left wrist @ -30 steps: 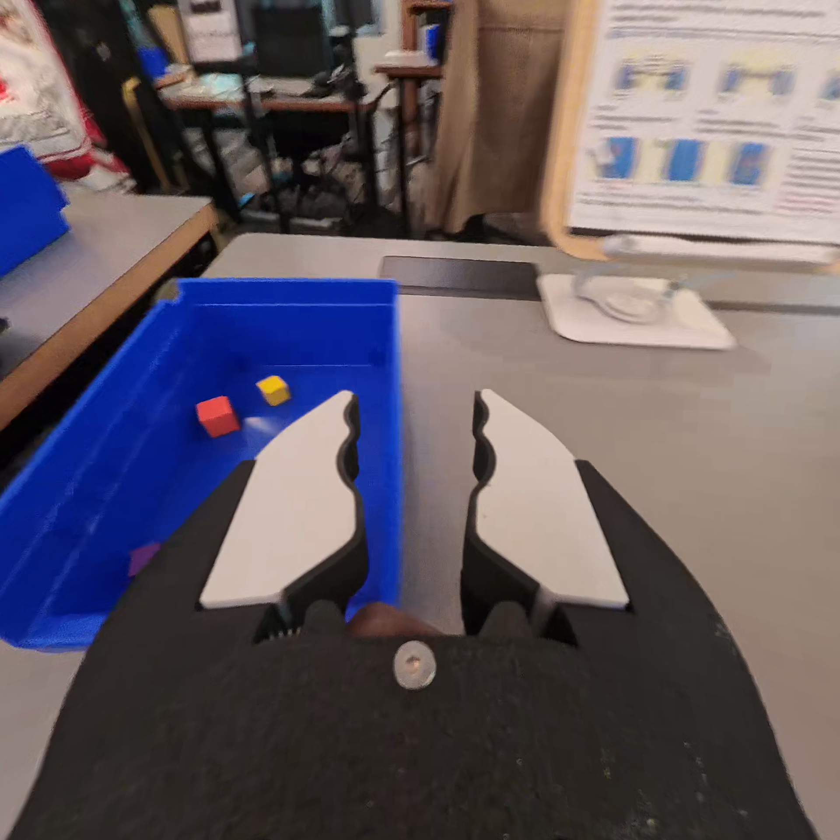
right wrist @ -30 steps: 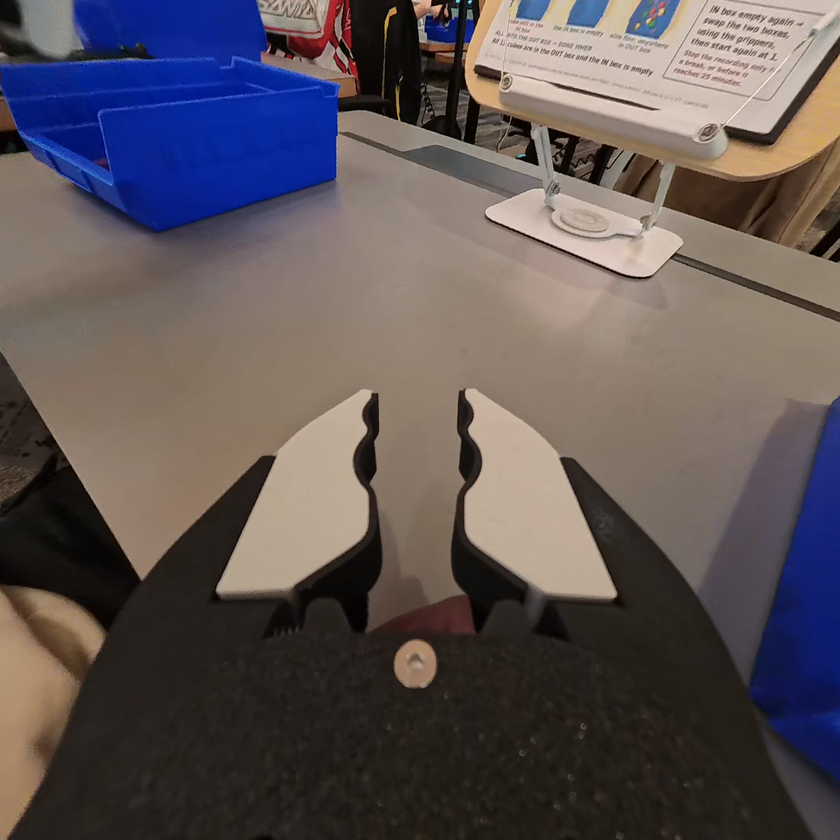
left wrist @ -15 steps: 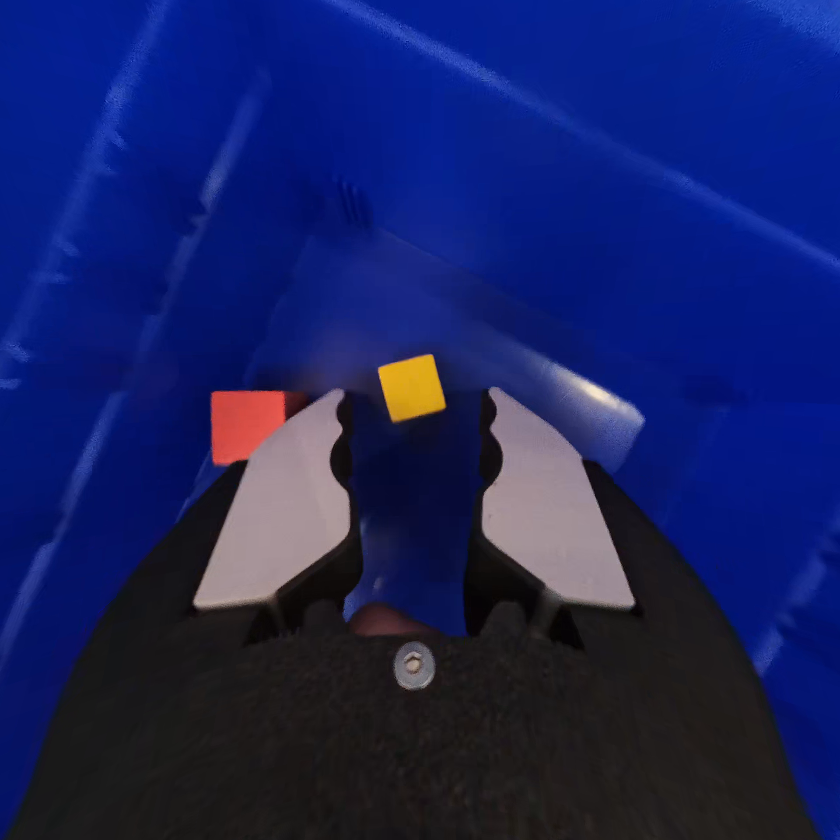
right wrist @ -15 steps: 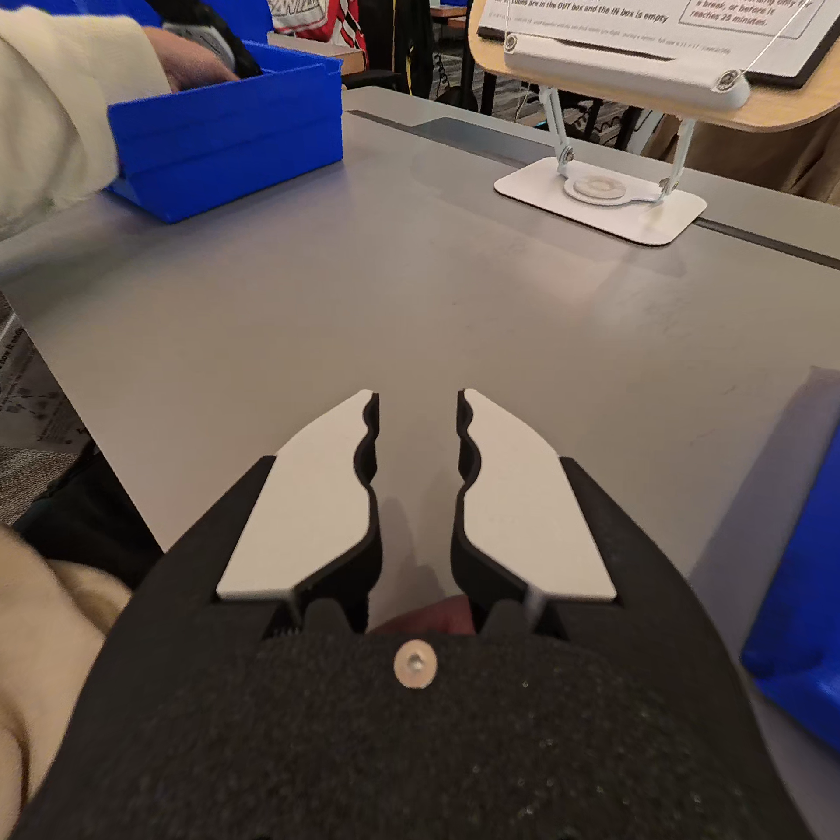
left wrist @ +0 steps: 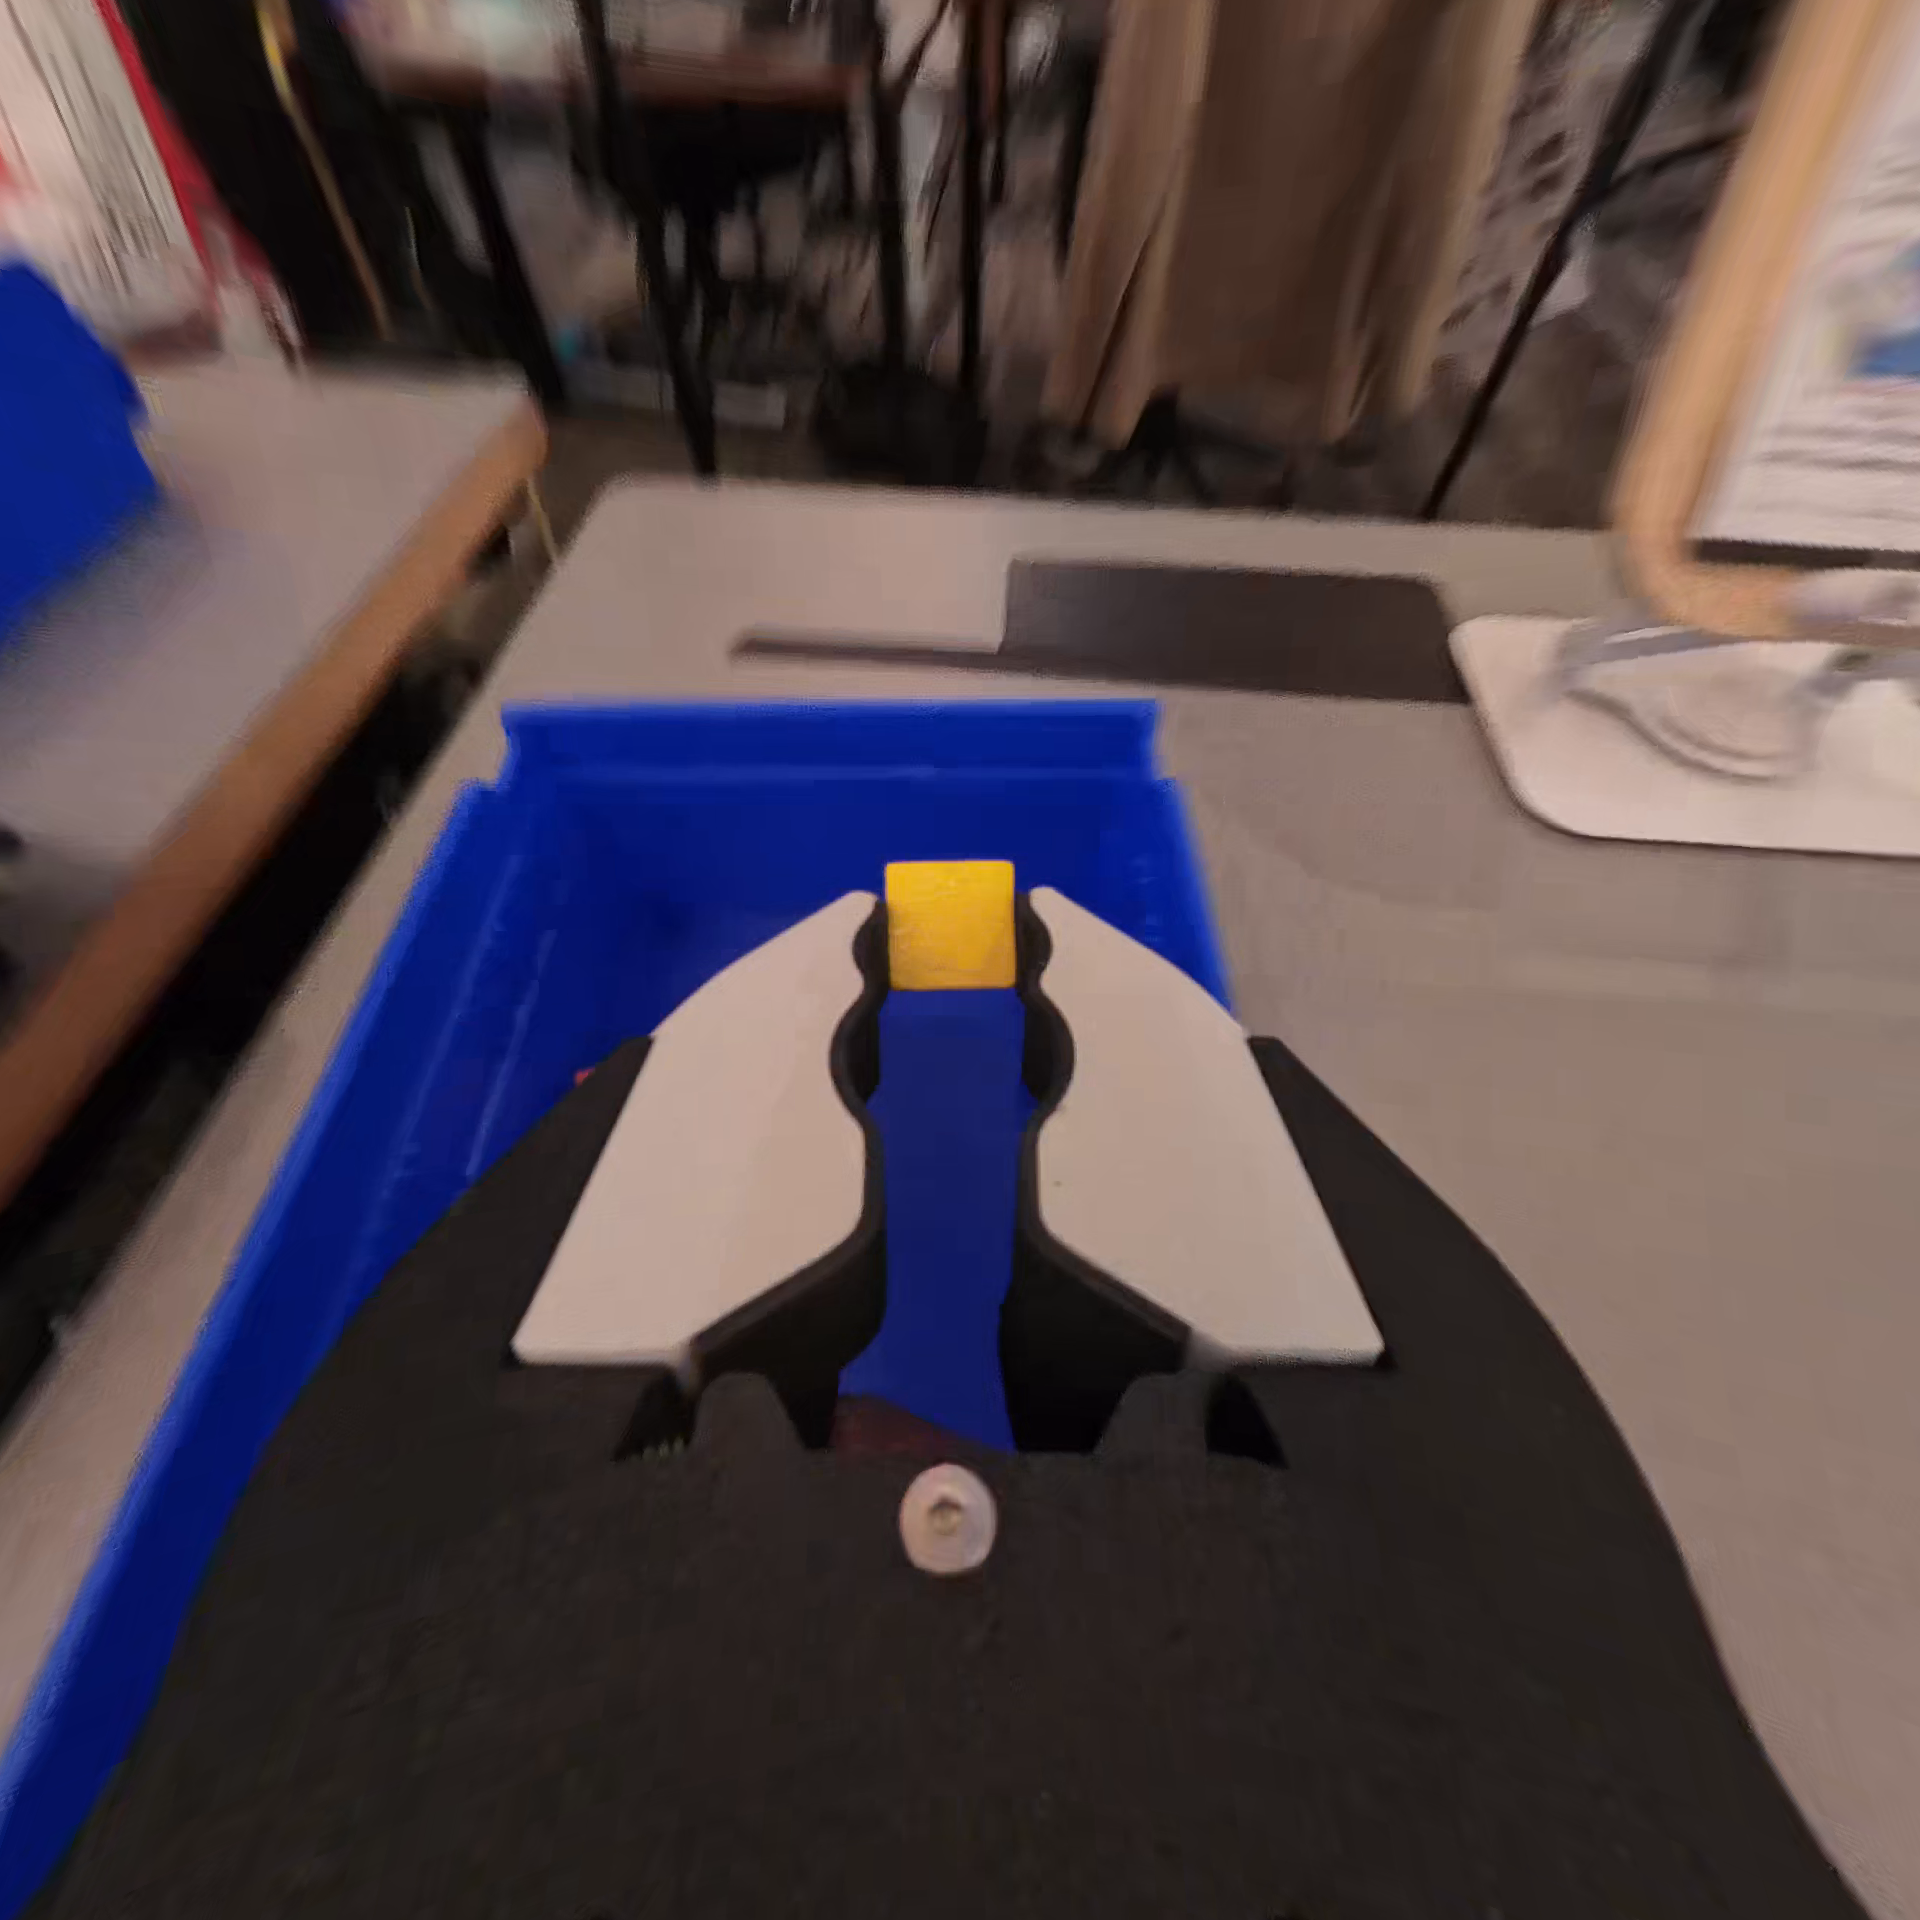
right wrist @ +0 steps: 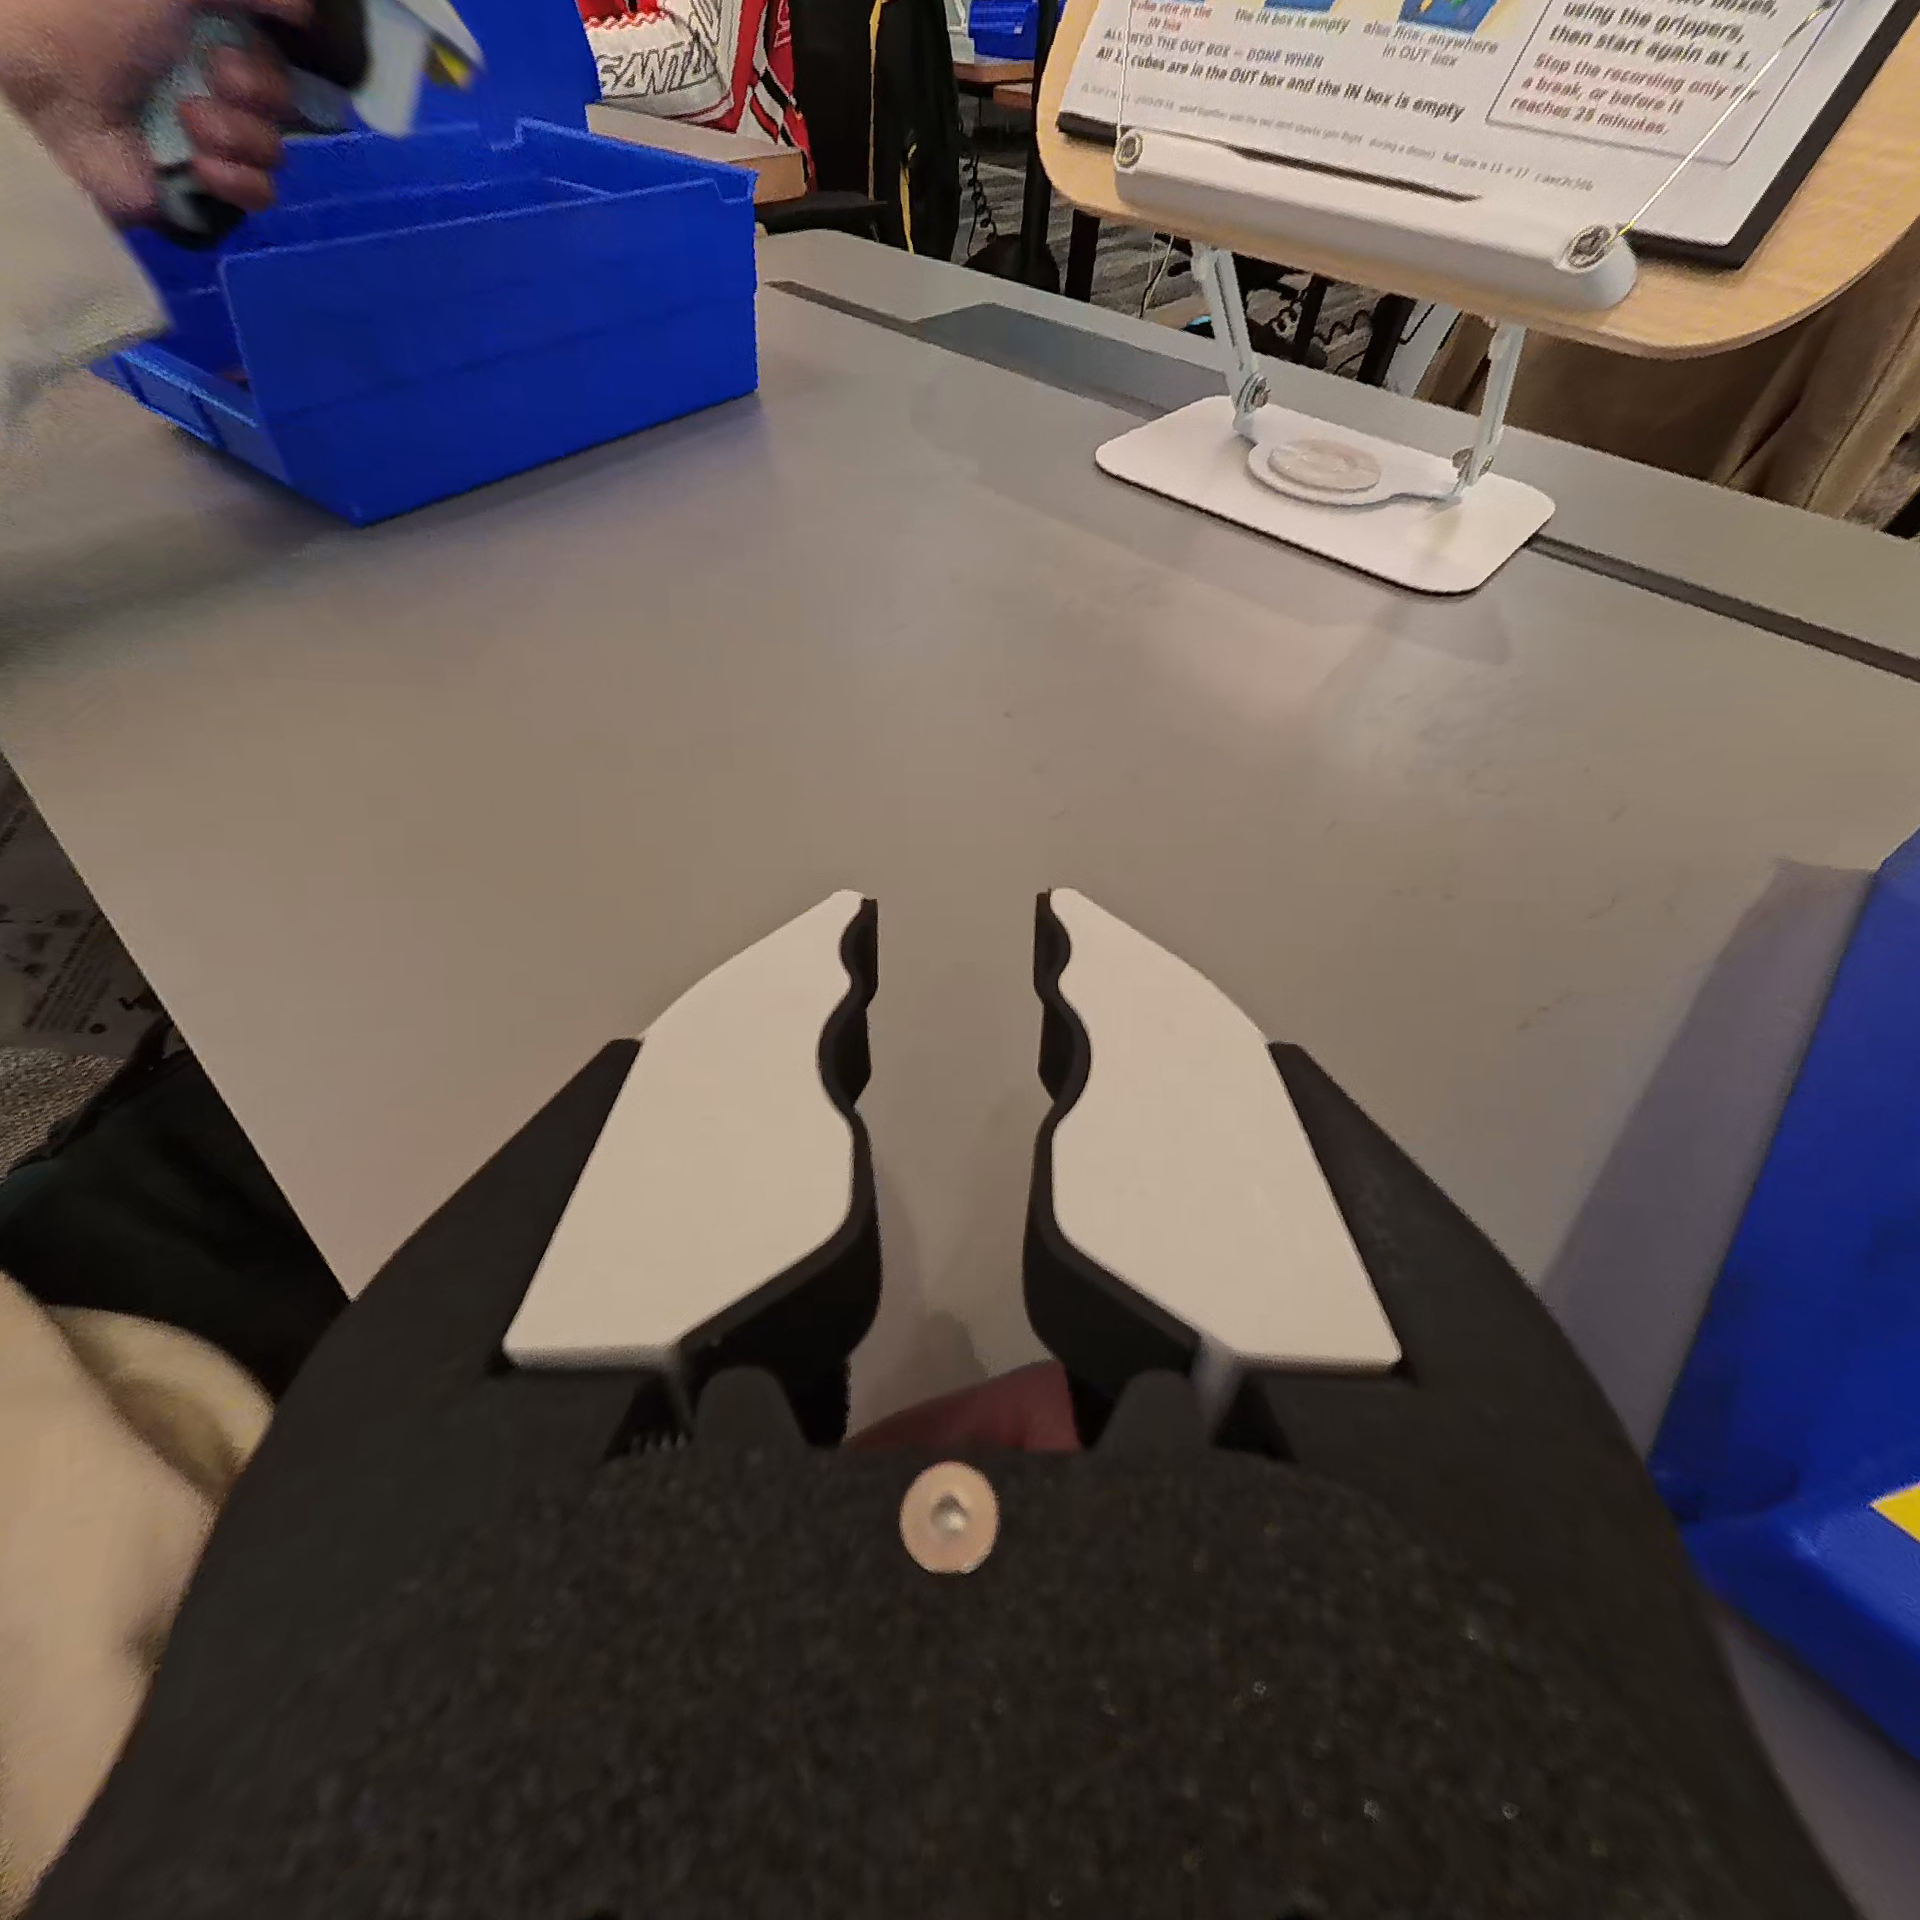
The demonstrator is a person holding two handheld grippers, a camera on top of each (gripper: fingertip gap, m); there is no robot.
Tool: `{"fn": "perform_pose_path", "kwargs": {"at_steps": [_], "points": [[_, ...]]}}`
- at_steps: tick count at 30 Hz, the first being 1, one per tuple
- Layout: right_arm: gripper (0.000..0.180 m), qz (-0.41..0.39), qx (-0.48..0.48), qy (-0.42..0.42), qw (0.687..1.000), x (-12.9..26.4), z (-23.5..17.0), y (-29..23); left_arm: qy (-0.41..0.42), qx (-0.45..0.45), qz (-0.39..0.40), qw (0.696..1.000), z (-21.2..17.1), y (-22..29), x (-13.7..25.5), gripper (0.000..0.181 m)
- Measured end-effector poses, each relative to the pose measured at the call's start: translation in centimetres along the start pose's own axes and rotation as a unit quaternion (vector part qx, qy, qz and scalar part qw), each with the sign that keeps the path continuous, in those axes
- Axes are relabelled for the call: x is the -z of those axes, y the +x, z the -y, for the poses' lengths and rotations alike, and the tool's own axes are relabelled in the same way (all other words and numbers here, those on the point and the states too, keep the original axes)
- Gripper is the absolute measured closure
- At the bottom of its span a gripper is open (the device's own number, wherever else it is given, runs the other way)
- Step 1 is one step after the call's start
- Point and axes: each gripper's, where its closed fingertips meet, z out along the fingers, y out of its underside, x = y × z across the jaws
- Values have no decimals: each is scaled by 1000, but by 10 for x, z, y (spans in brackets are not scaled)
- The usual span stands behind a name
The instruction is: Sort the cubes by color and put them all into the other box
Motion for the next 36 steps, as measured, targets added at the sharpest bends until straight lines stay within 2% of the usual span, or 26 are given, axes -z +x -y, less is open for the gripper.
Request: {"fn": "perform_pose_path", "kwargs": {"at_steps": [3,7,14,15,17,18,20,24,27,29,33,35,36], "points": [[152,-8,2,8,1000,-1,2,4,90,-91,-1,992,7,33,64,158],[153,-11,-11,6,1000,-5,0,8,130,-143,-5,981,-19,69,112,158],[154,-4,-8,-10,1000,-16,-8,0,102,-123,-80,984,-58,95,119,158],[154,1,-4,-4,1000,-17,-5,-2,98,-117,-106,983,-59,103,118,158],[152,23,17,10,1000,-21,6,-8,78,-96,-206,971,-61,133,121,158],[147,40,46,23,998,-22,18,-13,65,-74,-276,956,-59,155,125,158],[146,51,139,75,986,-24,51,-22,18,-33,-436,899,-58,206,142,158],[140,74,291,155,941,-44,97,-49,-77,32,-632,771,-53,285,170,159],[136,87,313,199,925,-58,112,-62,-136,83,-701,695,-53,325,183,159],[136,78,324,220,917,-62,117,-67,-163,106,-726,660,-58,343,188,159],[140,45,344,248,904,-63,117,-68,-200,120,-749,620,-76,366,192,159],[155,36,345,230,909,-65,108,-63,-210,125,-760,602,-85,375,194,159],[156,40,339,235,910,-61,105,-63,-214,127,-763,597,-89,378,196,159]]}}
